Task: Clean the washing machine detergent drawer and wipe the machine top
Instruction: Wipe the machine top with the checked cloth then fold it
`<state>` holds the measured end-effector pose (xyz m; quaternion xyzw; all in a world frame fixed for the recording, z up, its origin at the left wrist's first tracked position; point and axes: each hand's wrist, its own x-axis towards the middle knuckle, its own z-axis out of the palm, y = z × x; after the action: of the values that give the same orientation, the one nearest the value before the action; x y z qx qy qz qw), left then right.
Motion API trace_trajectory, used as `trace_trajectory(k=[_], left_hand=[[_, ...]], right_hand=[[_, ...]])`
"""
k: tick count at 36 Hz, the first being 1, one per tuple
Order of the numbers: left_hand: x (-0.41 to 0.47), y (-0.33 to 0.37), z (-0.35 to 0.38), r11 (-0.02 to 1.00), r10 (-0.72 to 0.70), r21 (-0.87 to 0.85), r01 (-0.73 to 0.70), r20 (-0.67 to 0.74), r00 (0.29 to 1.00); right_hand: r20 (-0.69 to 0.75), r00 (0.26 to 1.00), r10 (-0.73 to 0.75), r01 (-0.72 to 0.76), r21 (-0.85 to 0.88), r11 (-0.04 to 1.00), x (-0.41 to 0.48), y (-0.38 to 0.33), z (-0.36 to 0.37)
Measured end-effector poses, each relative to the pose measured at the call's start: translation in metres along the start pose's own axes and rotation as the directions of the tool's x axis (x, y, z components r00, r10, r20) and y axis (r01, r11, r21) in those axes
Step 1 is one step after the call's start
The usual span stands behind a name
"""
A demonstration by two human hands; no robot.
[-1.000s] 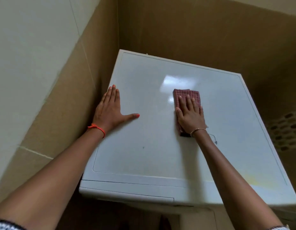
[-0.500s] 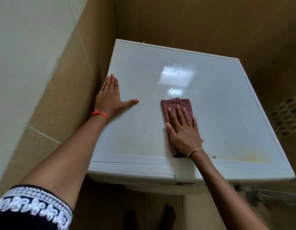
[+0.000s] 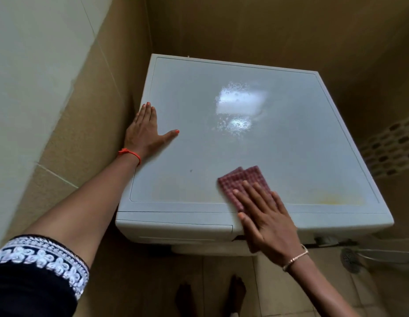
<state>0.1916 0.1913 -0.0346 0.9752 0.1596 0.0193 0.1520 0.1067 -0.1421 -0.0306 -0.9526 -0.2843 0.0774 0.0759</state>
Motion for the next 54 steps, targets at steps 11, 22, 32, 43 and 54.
trace_trajectory(k=[11,22,32,43,54], left_hand=[[-0.041,0.022,0.01,0.996,-0.008,-0.091,0.011,0.035,0.999],[-0.099,0.052,0.024,0.992,0.121,0.024,-0.126,0.138,0.983],[-0.098,0.052,0.026,0.99,0.122,0.056,-0.132,0.15,0.981],[-0.099,0.054,0.023,0.992,0.101,0.064,-0.111,0.142,0.985],[-0.1,0.053,0.024,0.989,0.114,0.075,-0.125,0.138,0.984]], right_hand=[[0.046,0.999,0.007,-0.007,0.001,1.0,0.038,-0.019,-0.001],[-0.048,0.993,0.111,-0.111,0.012,0.994,-0.007,0.024,0.001],[0.065,0.987,0.144,-0.145,-0.001,0.989,0.031,0.033,-0.012],[0.036,0.97,0.24,-0.241,0.017,0.97,0.002,0.103,-0.019],[0.07,0.978,0.196,-0.197,0.016,0.98,0.076,0.07,-0.023]])
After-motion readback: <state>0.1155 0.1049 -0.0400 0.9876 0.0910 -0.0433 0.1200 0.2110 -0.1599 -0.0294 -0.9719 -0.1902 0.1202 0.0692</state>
